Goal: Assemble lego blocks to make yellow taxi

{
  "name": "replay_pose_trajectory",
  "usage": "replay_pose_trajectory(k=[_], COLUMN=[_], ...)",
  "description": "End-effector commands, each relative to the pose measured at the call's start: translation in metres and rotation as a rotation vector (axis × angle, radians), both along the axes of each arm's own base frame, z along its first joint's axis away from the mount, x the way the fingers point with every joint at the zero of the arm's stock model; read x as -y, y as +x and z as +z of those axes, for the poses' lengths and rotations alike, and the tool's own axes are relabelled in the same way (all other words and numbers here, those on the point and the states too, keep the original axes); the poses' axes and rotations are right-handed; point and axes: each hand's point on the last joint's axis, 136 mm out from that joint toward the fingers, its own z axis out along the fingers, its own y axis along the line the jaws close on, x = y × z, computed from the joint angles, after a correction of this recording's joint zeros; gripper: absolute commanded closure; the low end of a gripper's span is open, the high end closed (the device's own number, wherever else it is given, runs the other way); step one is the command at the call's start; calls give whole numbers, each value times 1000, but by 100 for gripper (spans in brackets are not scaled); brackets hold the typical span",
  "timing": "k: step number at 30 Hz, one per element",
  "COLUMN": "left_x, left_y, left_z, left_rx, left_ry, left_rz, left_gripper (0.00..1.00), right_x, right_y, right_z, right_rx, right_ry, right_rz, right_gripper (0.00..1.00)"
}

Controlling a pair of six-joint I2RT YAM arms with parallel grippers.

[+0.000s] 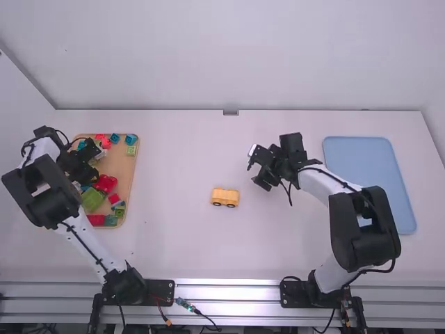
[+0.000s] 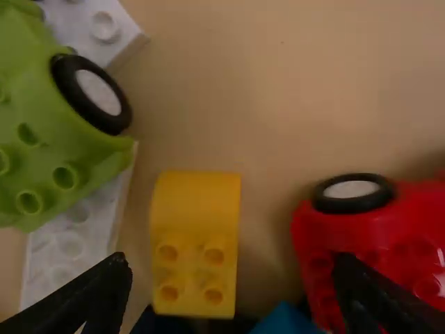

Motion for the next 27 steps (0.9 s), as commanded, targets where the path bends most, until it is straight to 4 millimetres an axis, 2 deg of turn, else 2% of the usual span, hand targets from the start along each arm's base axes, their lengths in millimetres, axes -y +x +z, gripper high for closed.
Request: replay_pose_trajectory(k=[1,5,9,13,15,21,27], left_x=[8,7,5,-10,-16,-12,-11], left_y=[-6,-5,-5,-1,0,-6,-5], left_z=[-13,-16,-14,-3,3,21,30], left_rx=[-11,-3,-4,25,48,75,87], left_ry=[-32,-31,-24,-27,-43,-134,-160], left_rz=[-22,-17,-13,84,106,90,91], left_gripper=[27,37,43,35,26,9,7], right_x=[-1,-1,-1,-1,-1,-1,-4], right_y=[0,0,0,0,0,0,0], right_z=[9,9,9,9,9,9,10], right_rx=[10,11,10,10,9,11,11], right_ry=[19,19,19,19,19,20,34], right_rz=[-3,-4,-3,-3,-3,-2,7], right_gripper=[1,1,1,1,1,1,1])
